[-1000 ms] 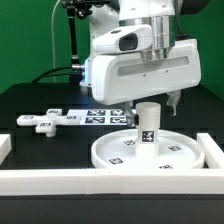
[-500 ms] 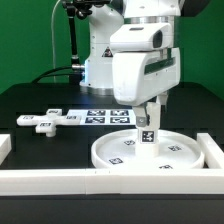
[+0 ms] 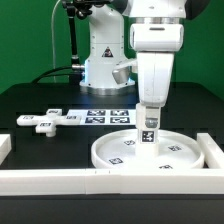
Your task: Assemble round table
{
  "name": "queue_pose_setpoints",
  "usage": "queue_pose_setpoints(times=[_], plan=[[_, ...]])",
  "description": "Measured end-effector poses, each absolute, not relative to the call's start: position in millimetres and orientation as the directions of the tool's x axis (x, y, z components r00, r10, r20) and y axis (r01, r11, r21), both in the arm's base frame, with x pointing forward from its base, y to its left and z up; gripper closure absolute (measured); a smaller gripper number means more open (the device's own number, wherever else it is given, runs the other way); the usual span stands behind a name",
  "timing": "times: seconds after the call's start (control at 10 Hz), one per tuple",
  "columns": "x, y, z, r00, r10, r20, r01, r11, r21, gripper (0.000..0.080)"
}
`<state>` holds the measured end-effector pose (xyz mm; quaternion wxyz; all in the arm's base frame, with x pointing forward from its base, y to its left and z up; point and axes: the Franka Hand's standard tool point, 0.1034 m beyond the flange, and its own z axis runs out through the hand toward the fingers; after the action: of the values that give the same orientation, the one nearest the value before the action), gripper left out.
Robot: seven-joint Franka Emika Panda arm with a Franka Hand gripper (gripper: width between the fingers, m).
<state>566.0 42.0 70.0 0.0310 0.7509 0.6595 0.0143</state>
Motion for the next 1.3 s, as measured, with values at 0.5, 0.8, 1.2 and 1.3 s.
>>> queue_pose_setpoints(times=[0.5,0.8,1.2,1.3], plan=[[564.8,41.5,69.6,0.156,0.988,-0.019,0.986,-0.155,0.062,0.0390],[562.9,39.5,69.1,0.273,0.962,-0.021,0.961,-0.272,0.043,0.0390],[563.4,41.5,69.0,0.653,0.757,-0.022,0.757,-0.653,-0.008,0.0390],[563.4,41.4,69.0,0.684,0.729,-0.021,0.729,-0.684,-0.007,0.0390]])
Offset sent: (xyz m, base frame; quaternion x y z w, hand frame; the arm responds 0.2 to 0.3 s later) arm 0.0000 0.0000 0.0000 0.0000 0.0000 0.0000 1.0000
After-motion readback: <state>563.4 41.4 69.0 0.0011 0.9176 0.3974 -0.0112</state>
